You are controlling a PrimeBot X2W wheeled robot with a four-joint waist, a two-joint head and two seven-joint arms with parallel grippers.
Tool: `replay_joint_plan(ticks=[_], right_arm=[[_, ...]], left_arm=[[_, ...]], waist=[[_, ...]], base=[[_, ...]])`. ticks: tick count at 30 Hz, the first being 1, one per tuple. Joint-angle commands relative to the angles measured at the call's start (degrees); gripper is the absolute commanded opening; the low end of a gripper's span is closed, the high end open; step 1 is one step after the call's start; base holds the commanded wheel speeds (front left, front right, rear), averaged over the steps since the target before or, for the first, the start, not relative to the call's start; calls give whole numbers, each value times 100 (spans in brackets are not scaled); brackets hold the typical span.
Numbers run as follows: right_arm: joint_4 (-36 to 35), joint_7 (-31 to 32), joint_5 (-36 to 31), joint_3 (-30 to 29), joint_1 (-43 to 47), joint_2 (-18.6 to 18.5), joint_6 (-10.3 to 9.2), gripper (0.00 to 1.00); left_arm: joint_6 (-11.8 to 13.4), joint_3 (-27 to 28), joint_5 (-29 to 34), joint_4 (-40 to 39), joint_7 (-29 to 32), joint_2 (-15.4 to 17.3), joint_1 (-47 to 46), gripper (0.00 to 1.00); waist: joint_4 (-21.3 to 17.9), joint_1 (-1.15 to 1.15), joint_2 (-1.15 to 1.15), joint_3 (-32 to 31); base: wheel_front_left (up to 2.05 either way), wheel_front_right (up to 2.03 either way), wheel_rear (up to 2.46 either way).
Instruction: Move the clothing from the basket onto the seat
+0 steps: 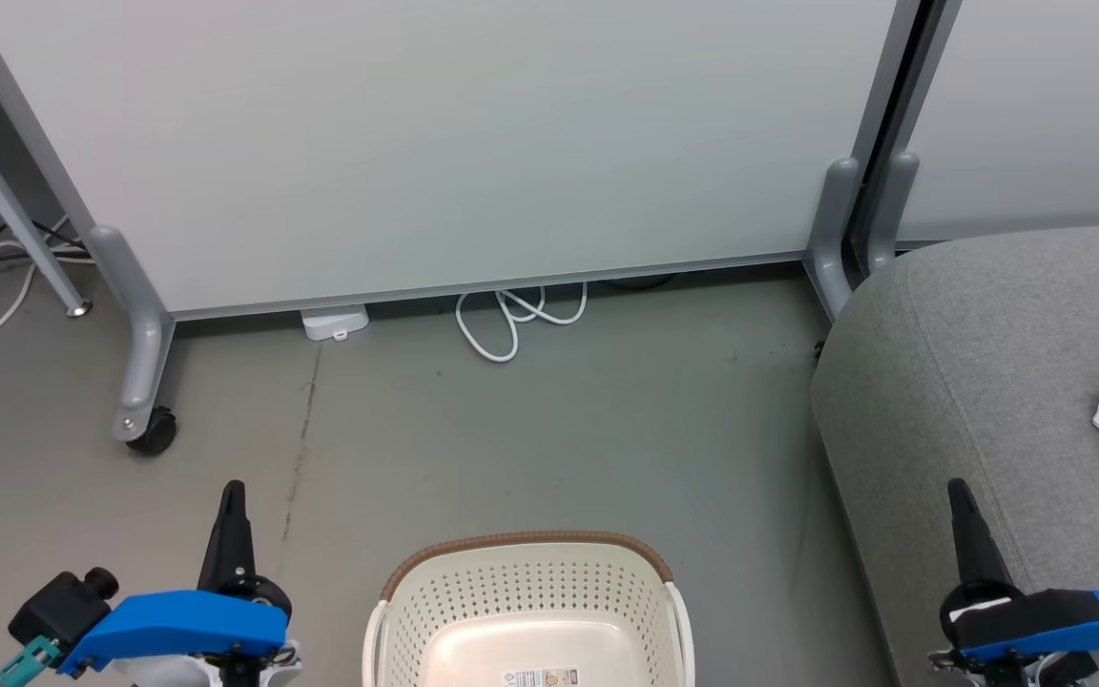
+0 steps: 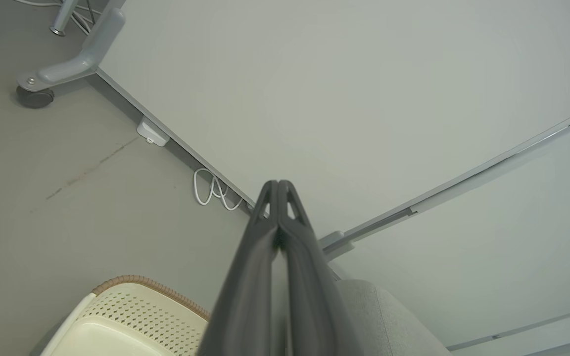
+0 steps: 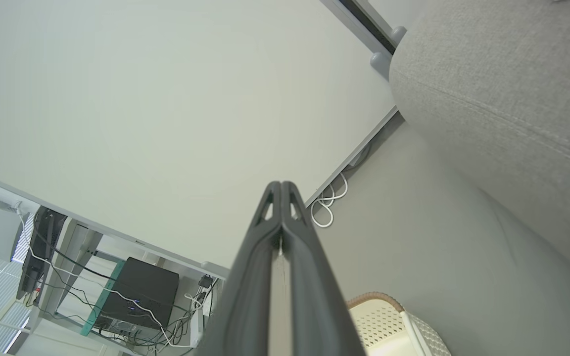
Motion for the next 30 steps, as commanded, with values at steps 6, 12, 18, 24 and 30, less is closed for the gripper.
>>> replay_joint_plan(ticks=[6,12,18,24,30], right_arm=[[-95,142,512,-22,-169,-8,2,0],[-109,219,828,-31,-188,-6,2,0],[-126,312,1186,-39,-204,-5,2,0],[-140,406,1527,-47,-214,-3,2,0],[-156,483,1851,-56,-238,-1,2,0]], left_arm=[[-53,105,-504,-103,136,4,-170,0],[-56,140,-821,-118,215,4,-188,0],[-68,191,-1181,-132,305,3,-208,0],[-81,241,-1524,-144,401,3,-218,0],[-92,284,-1847,-157,479,3,-231,0]], waist=[[-20,0,0,0],[-35,0,0,0],[-53,0,0,1],[-71,0,0,1],[-89,0,0,1]], base=[[0,0,0],[0,0,0],[0,0,0],[0,0,0],[0,0,0]])
